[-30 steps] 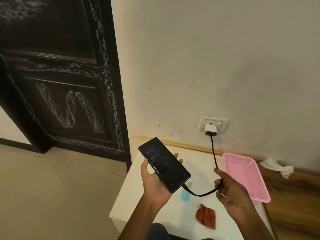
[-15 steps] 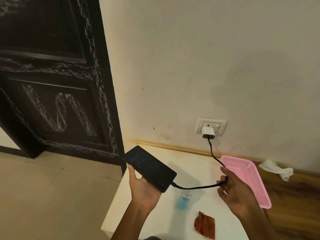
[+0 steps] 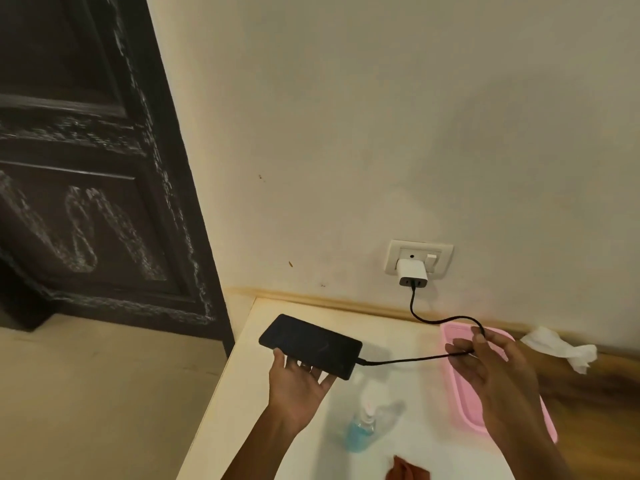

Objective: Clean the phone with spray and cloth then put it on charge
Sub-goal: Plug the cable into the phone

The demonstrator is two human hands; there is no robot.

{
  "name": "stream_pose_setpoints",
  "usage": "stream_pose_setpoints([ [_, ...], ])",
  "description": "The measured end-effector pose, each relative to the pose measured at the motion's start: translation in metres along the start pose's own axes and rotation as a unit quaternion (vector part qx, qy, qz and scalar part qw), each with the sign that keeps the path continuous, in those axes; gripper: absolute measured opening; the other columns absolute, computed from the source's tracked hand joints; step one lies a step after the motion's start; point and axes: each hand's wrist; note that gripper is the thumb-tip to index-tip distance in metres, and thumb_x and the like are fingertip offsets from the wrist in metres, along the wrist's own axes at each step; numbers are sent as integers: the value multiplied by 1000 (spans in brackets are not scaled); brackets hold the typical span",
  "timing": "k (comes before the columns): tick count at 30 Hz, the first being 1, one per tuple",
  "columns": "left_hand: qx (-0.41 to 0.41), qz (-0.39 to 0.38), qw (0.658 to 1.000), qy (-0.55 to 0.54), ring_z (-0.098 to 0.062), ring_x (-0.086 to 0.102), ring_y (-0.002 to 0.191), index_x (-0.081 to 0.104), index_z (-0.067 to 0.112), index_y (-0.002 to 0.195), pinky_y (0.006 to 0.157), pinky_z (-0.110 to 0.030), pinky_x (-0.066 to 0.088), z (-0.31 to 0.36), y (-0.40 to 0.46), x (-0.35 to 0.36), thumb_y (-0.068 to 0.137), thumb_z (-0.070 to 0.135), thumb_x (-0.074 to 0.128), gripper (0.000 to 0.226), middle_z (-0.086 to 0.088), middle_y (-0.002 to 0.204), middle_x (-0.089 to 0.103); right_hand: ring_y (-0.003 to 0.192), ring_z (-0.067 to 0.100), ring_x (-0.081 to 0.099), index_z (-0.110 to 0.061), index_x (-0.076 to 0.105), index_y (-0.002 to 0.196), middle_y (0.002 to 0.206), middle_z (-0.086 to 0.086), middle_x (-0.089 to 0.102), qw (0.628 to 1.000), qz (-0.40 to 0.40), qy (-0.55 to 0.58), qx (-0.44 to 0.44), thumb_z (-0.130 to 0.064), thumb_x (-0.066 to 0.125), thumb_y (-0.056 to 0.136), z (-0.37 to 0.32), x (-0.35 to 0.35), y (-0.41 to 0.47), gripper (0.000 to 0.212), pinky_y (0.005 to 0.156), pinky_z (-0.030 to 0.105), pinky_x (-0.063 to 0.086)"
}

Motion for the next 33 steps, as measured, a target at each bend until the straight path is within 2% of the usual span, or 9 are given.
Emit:
stream_pose_setpoints([
  [5, -5, 51, 997, 64, -26, 59, 110, 55, 25, 120, 80, -46, 50, -15, 29, -12, 99, 55, 22, 50, -9, 120, 62, 86, 36, 65, 4, 49, 116, 96, 25, 62, 1000, 18, -13, -14, -8, 49, 94, 20, -5, 12, 25, 69, 29, 58],
  [9, -28, 90, 991, 96, -26, 58, 113, 49, 24, 130, 88, -43, 48, -25, 47, -26, 97, 57, 22, 54, -8, 128, 59, 91, 39, 64, 5, 48, 118, 104, 27, 61, 999, 36, -17, -16, -7, 50, 94, 36, -5, 22, 27, 72, 33, 57],
  [12, -59, 93, 987, 120, -26, 61, 108, 47, 21, 135, 93, -40, 46, -33, 58, -37, 96, 57, 25, 57, -7, 125, 61, 88, 35, 66, 4, 49, 119, 104, 24, 62, 998, 49, -25, -23, -6, 50, 94, 45, -5, 32, 27, 71, 32, 58],
  [18, -120, 51, 974, 184, -24, 65, 99, 47, 20, 126, 99, -36, 41, -42, 62, -48, 97, 55, 23, 51, -3, 91, 76, 71, 16, 70, -3, 54, 106, 94, 15, 64, 997, 63, -35, -42, -6, 50, 94, 65, -3, 49, 13, 71, 31, 59],
  [20, -120, 58, 953, 272, -24, 65, 102, 49, 17, 121, 94, -34, 47, -40, 60, -48, 100, 51, 22, 48, -6, 98, 74, 77, 19, 70, -5, 55, 105, 99, 17, 64, 995, 78, -51, -46, -6, 50, 94, 73, -4, 55, 12, 71, 30, 59],
  [24, -123, 69, 875, 463, -24, 68, 94, 57, 5, 121, 78, -28, 54, -36, 54, -40, 103, 40, 24, 52, -10, 119, 66, 92, 30, 66, -4, 56, 112, 103, 15, 65, 985, 109, -120, -54, -10, 53, 92, 87, -12, 65, 20, 76, 33, 58],
  [27, -108, 84, 842, 521, -21, 67, 75, 60, 2, 116, 71, -27, 54, -37, 52, -33, 104, 36, 28, 48, -9, 104, 68, 93, 29, 65, -6, 57, 108, 101, 13, 66, 970, 121, -200, -64, -11, 56, 91, 93, -20, 69, 18, 80, 41, 56],
  [29, -96, 103, 822, 552, -20, 64, 65, 60, 3, 113, 68, -27, 54, -41, 52, -30, 103, 34, 33, 42, -8, 94, 67, 91, 29, 62, -5, 59, 107, 101, 13, 66, 948, 127, -282, -74, -6, 56, 90, 96, -28, 71, 17, 82, 40, 52],
  [33, -66, 116, 799, 586, -18, 61, 59, 56, 4, 113, 66, -27, 54, -48, 54, -33, 102, 30, 38, 34, -9, 89, 66, 96, 30, 60, -2, 61, 111, 111, 14, 66, 912, 131, -381, -73, 0, 57, 88, 103, -42, 68, 24, 90, 38, 44],
])
Point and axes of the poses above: each hand's wrist, its own y-axis towards the middle knuckle, its own x-axis out of the palm, z = x × y
